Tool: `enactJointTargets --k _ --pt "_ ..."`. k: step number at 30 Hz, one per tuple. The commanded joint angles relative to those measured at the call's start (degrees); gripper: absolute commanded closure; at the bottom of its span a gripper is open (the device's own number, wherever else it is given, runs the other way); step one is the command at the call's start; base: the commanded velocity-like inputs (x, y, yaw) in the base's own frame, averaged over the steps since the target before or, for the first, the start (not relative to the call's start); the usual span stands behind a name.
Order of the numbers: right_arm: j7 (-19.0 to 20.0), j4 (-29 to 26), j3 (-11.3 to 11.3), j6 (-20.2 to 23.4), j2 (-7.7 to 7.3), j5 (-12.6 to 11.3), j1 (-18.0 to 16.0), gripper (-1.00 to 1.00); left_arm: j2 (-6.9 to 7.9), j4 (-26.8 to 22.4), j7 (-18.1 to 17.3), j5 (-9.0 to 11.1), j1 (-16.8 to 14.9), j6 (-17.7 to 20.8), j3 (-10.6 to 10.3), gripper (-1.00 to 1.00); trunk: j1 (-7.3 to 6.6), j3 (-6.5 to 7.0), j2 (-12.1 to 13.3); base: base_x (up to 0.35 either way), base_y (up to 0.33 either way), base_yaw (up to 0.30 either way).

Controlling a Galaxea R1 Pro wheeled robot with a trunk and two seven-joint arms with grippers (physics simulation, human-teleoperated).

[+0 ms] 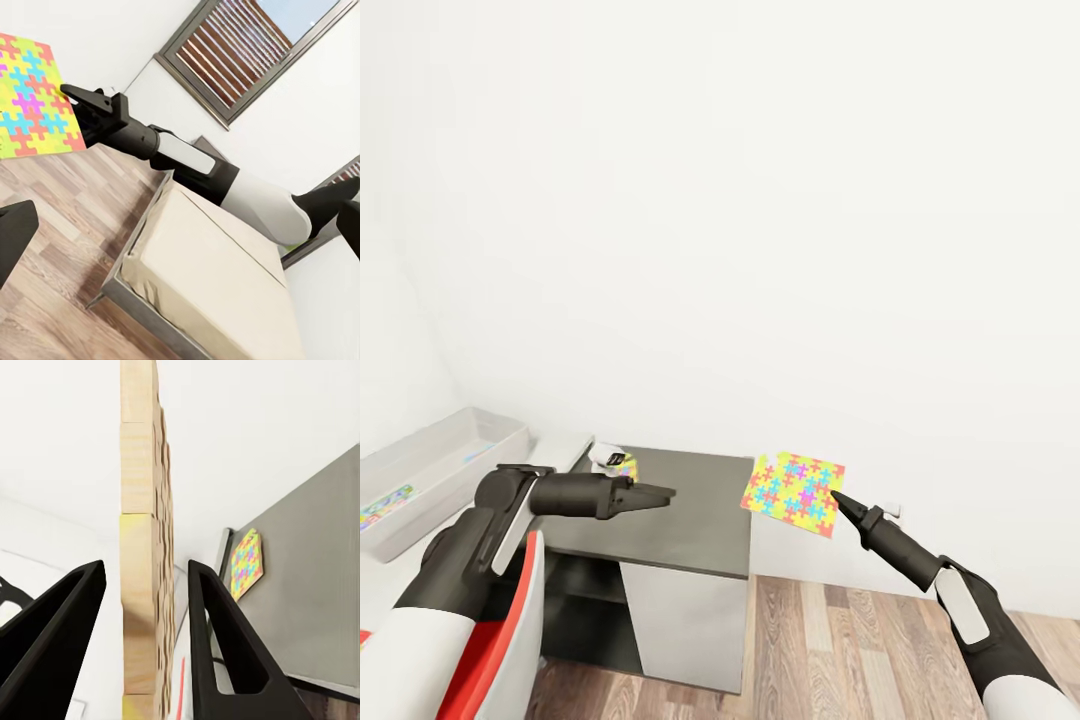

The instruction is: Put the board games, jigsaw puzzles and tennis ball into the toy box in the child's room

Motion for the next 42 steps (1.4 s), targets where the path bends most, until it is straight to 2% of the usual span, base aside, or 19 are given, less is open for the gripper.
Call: enactJointTargets --k 1,3,5,7,8,11,15,33,37,42 --pt "0.0 0.0 0.0 0.4 0.03 -0.2 -0.1 1.0 0.16 0.0 -0.1 0.2 -0.1 0.6 -0.1 -1.0 0.03 -0.14 -0.1 -0.091 0.0 0.0" --pt "-0.1 0.0 0.9 0.6 0.0 -0.1 -0.1 1.0 0.51 0.0 -0.3 0.2 -0.1 0.7 0.2 -1.0 0.03 -0.14 -0.1 -0.083 0.0 0.0" --pt "-0.1 -0.8 3.6 1.1 -0.38 -0.2 -0.1 1.0 1.45 0.0 -0.4 0.2 -0.1 0.8 0.9 -1.0 0.03 -0.14 -0.1 -0.036 0.0 0.0" --pt "0.0 -4.8 6.0 3.3 -0.58 -0.3 -0.1 1.0 2.32 -0.1 -0.4 0.2 0.0 0.9 1.9 -1.0 0.03 -0.11 -0.1 -0.015 0.0 0.086" --pt "-0.1 -7.8 6.7 5.7 -0.62 -0.3 -0.1 1.0 2.72 -0.1 -0.4 0.2 0.0 0.9 2.3 -1.0 0.03 -0.09 -0.1 -0.007 0.0 0.18" --pt "-0.7 -15.4 7.6 13.2 -0.21 -0.2 -0.1 1.0 3.52 -0.1 -0.5 0.2 0.0 0.9 3.0 -1.0 0.03 -0.06 -0.1 -0.003 0.0 0.24" --pt "-2.8 -18.6 7.9 16.1 0.14 -0.3 -0.1 1.0 3.89 -0.1 -0.5 0.3 0.0 1.0 3.2 -1.0 0.03 -0.05 -0.1 -0.001 0.0 0.277" --pt "-3.5 -18.8 8.0 16.4 0.24 -0.2 -0.1 1.0 3.88 -0.1 -0.4 0.3 0.0 1.0 3.1 -1.0 0.03 -0.22 -0.1 0.0 0.0 0.282" --pt "-3.5 -18.6 8.0 12.9 0.24 -0.3 0.0 1.0 3.88 -0.1 -0.4 0.2 0.0 0.9 3.1 -1.0 0.03 -0.35 -0.1 0.0 0.0 0.169" --pt "-3.6 -18.6 8.1 11.8 0.24 -0.4 0.0 1.0 3.93 -0.1 -0.4 0.2 0.0 0.9 3.2 -1.0 0.03 -0.51 -0.1 0.0 0.0 0.138"
